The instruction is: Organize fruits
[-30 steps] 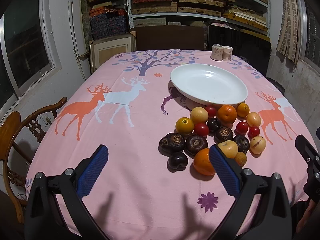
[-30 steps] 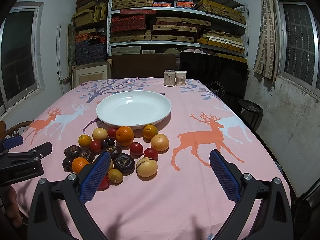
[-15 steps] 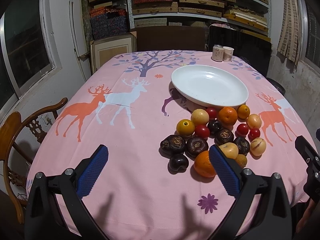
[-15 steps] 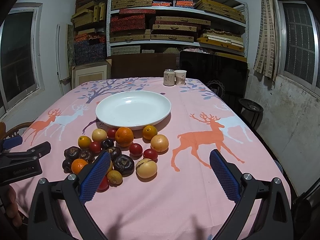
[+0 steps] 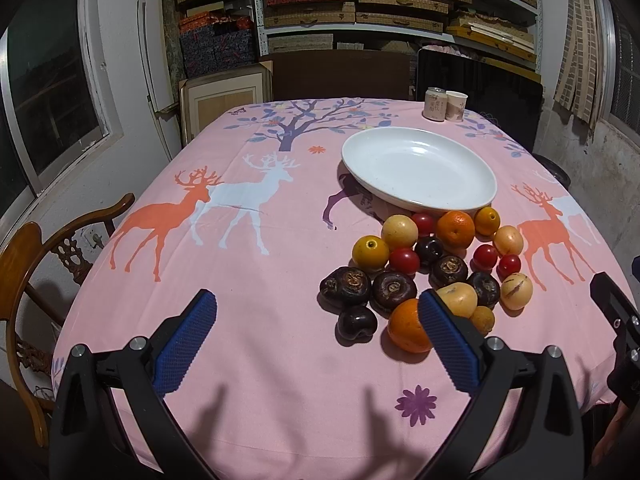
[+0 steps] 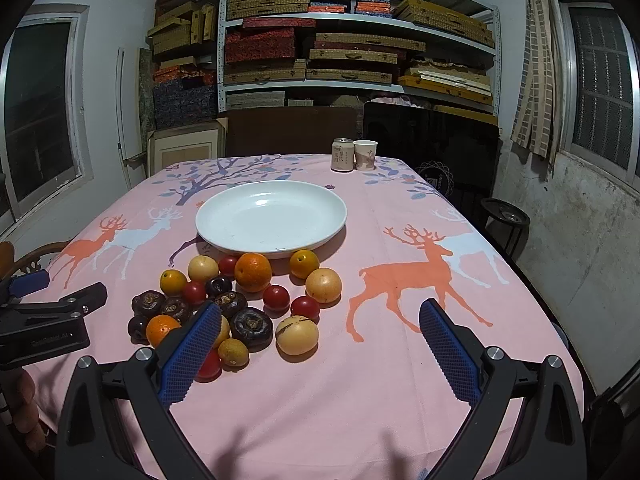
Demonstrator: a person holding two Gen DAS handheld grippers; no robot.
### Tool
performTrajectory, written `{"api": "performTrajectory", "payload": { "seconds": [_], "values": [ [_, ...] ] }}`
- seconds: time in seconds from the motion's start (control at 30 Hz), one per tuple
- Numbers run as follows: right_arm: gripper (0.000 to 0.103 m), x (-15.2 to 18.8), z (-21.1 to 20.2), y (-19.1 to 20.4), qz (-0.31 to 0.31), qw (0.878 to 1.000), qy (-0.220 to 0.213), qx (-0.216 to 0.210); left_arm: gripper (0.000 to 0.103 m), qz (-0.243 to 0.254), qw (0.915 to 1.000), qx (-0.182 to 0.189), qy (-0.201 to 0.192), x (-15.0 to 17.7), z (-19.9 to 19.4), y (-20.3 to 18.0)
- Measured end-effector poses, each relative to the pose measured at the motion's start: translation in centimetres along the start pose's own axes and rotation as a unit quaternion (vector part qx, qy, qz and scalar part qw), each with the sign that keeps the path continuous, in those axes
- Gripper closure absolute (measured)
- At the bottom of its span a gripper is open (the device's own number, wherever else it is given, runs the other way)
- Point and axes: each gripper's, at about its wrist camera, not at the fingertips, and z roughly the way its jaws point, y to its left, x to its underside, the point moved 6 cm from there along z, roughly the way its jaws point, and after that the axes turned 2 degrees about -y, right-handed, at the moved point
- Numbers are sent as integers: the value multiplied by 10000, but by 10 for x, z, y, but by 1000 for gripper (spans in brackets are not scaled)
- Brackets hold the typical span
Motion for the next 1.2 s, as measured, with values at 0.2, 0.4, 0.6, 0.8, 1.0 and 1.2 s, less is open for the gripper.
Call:
{"api": "performTrajectory", "payload": {
  "seconds": [0.2,0.4,0.6,0.8,1.0,1.2],
  "values": [
    [3,0,-1,1,-32,10000,-1,-23,4,-9,10000,-1,6,0,0,0],
    [4,0,-2,3,-78,9999,-33,-99,4,4,10000,-3,22,1,1,0],
    [4,1,-3,7,-146,9998,-67,-144,4,-4,10000,-13,24,3,1,0],
    [4,6,1,6,-239,9995,56,-205,4,123,9999,-76,44,8,4,3],
    [4,39,26,-19,-315,9967,730,-183,4,487,9981,53,364,30,32,5],
    [4,56,40,-41,-31,9946,1029,-103,4,539,9945,479,758,43,59,-12]
  ]
}}
